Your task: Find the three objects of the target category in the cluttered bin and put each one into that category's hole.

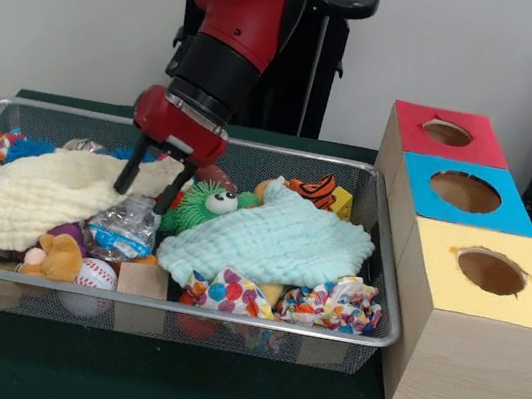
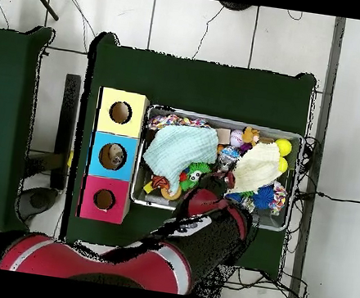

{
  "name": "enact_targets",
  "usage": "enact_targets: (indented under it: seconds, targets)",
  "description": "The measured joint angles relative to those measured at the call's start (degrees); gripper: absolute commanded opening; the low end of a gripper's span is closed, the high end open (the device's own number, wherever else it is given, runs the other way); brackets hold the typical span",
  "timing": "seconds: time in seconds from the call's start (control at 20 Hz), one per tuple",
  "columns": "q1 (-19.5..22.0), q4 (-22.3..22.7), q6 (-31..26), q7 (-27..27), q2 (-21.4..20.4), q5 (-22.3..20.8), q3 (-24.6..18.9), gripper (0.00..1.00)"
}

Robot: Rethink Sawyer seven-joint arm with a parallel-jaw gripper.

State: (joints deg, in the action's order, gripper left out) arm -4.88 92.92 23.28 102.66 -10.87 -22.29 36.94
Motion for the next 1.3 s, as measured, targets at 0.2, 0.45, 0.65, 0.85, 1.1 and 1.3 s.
enact_targets:
  seconds: [0.2, 0.45, 0.65, 0.85, 1.1, 1.3]
  targets:
    - [2.41, -0.22, -0.01, 0.00, 0.21, 0.08, 0.20, 1.00]
    - [2.37, -0.32, 0.05, 0.00, 1.04, 0.40, 1.18, 1.00]
    - [2.39, -0.64, 0.07, 0.00, 1.14, 0.40, 1.18, 1.00]
    - [2.39, -0.93, 0.07, 0.00, 1.23, 0.35, 1.18, 1.00]
    - [2.40, -1.30, 0.07, 0.00, 1.25, -0.89, 1.18, 1.00]
    - [2.41, -1.71, 0.07, 0.00, 1.25, -2.24, 1.16, 1.00]
